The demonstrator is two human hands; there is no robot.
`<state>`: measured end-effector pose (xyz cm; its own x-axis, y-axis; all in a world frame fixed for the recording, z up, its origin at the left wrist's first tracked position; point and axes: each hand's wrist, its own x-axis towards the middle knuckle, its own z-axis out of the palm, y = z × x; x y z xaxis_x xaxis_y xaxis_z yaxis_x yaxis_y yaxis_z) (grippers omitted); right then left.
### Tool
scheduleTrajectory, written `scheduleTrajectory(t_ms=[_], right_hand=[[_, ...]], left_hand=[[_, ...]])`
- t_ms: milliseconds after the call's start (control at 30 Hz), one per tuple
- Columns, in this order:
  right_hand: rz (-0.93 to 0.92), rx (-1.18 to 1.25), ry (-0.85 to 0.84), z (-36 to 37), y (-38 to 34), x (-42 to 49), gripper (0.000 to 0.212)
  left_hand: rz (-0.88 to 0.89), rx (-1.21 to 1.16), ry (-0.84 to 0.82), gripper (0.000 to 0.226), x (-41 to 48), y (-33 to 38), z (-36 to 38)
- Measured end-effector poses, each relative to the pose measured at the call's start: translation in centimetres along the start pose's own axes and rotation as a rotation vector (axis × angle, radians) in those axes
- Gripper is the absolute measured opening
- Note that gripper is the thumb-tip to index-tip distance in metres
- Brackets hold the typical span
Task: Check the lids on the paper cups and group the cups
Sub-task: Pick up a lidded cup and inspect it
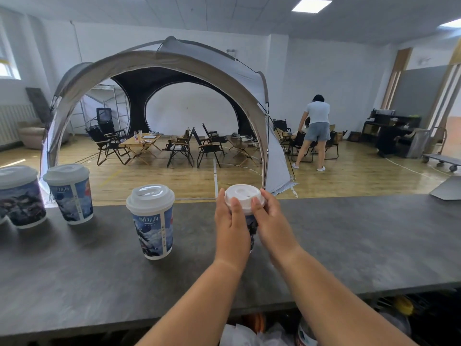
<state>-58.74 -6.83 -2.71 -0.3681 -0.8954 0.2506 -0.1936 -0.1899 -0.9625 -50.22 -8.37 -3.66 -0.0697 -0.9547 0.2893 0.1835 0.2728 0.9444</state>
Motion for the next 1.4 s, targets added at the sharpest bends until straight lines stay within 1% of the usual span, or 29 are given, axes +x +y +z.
scheduleTrajectory(t_ms=[67, 200, 267, 333, 400, 500, 667, 800, 867, 967, 1033, 1100, 1200, 1267, 1300, 1333, 1400], right_hand=[[0.032, 0.046, 0.004, -0.1, 0.1, 0.1, 0.048], [0.084, 0.173, 0.049, -0.4, -0.4, 0.7, 0.032], [0.101, 0.156, 0.064, -0.5, -0.7, 1.1, 0.03], [0.108, 0.125, 0.074, -0.3, -0.9, 1.2, 0.034], [0.089, 0.079, 0.09, -0.1, -1.0, 1.3, 0.037], [0.059, 0.019, 0.102, 0.0, -1.2, 1.2, 0.034], [0.048, -0.034, 0.093, -0.4, -1.4, 1.3, 0.038], [0.041, -0.045, 0.096, -0.5, -1.4, 1.5, 0.033], [0.059, -0.053, 0.086, -0.7, -1.6, 1.8, 0.032], [0.095, -0.082, 0.033, -1.1, -2.0, 2.4, 0.019], [0.11, -0.112, 0.0, -1.3, -2.3, 2.8, 0.015], [0.104, -0.184, -0.021, -1.5, -2.7, 3.1, 0.018], [0.079, -0.245, -0.034, -1.5, -2.8, 3.4, 0.036], [0.033, -0.262, -0.026, -1.2, -2.5, 3.2, 0.044], [0.006, -0.254, -0.024, -0.8, -2.2, 2.9, 0.045], [-0.016, -0.233, -0.015, -0.5, -1.9, 2.6, 0.038], [-0.029, -0.194, 0.025, 0.1, -1.5, 2.0, 0.044]], left_hand=[[-0.029, -0.017, 0.017, 0.048, 0.1, 0.0, 0.5], [-0.052, -0.005, 0.02, 0.048, 0.4, -0.8, 0.2], [-0.049, -0.011, 0.01, 0.05, 0.3, -1.0, 0.3], [-0.05, -0.022, 0.015, 0.05, 0.3, -1.1, 0.4], [-0.051, -0.02, 0.022, 0.049, 0.4, -1.0, 0.6], [-0.053, -0.009, 0.021, 0.049, 0.4, -0.9, 0.7], [-0.069, 0.027, 0.03, 0.049, 1.4, -0.4, -0.2], [-0.096, 0.016, 0.005, 0.044, 1.6, 0.3, -0.4], [-0.114, -0.005, 0.0, 0.044, 1.5, 0.5, -0.4], [-0.165, -0.014, 0.021, 0.05, 2.0, 1.0, -0.6], [-0.174, 0.004, 0.026, 0.045, 2.6, 1.3, -0.9], [-0.166, 0.025, 0.012, 0.042, 2.8, 1.4, -1.1], [-0.124, 0.073, -0.009, 0.041, 2.7, 1.3, -1.2], [-0.093, 0.09, -0.011, 0.034, 2.6, 1.3, -1.3], [-0.088, 0.088, -0.011, 0.029, 2.5, 1.3, -1.2], [-0.089, 0.075, -0.016, 0.026, 2.5, 1.4, -1.2], [-0.118, 0.028, -0.033, 0.025, 2.3, 1.4, -1.0]])
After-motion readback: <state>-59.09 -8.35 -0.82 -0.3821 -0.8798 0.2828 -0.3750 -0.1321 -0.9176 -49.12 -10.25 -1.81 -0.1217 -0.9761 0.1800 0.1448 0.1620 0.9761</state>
